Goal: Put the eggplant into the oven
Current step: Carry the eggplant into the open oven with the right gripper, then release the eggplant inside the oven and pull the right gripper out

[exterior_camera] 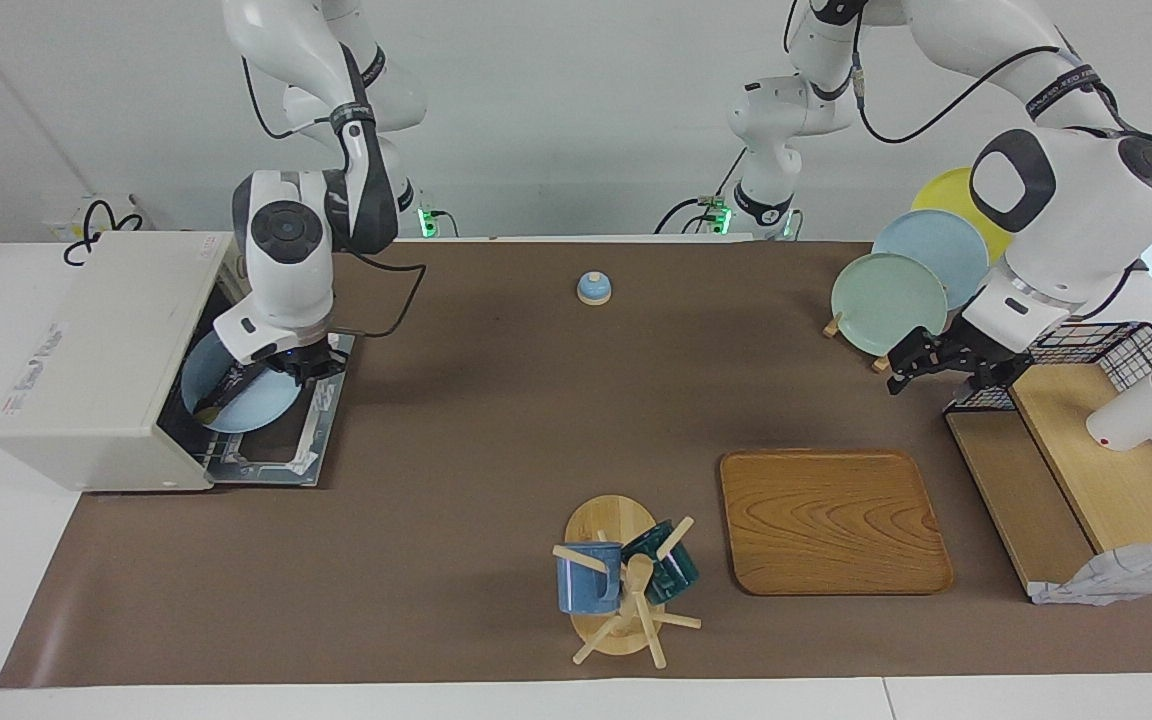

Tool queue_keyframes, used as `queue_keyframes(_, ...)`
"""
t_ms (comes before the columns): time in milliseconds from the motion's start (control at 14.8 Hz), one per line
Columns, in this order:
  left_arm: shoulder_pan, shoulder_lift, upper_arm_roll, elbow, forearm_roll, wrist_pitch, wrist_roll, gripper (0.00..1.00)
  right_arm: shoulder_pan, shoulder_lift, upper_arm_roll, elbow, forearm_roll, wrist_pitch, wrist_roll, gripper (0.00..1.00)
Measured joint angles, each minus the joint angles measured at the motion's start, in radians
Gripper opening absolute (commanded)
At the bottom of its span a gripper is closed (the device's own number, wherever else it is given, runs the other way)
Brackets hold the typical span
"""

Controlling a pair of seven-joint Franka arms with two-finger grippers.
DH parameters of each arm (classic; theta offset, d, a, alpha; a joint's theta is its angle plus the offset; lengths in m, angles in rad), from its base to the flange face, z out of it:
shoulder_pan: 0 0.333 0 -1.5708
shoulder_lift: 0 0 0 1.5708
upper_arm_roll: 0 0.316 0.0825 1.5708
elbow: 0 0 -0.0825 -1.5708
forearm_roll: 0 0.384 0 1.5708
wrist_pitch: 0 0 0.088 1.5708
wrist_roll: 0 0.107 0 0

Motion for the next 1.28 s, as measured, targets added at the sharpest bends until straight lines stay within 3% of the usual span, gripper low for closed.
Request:
queue_keyframes(472, -0.024, -0.072, 0.0, -0.045, 0.036, -0.059, -0.006, 1.0, -0.076, -0.013, 0.001, -0.039, 0.0, 0.067, -0.09, 0.0)
queue_keyframes(742, -0.03, -0.183, 0.001, -0.122, 0.076, -0.126, -0.017, 1.0, -0.1, -0.013, 0.002, -0.056, 0.007, 0.104, -0.112, 0.26)
queue_keyframes(1012, -0.056, -0.268, 0.003, -0.158, 0.116, -0.206, -0.104, 1.0, -0.098, -0.013, 0.007, -0.058, 0.028, 0.104, -0.113, 0.41)
queue_keyframes(1282, -0.095, -0.321, 0.018, -0.164, 0.15, -0.281, -0.163, 1.0, -0.071, -0.018, 0.022, -0.001, 0.109, 0.068, -0.113, 0.39)
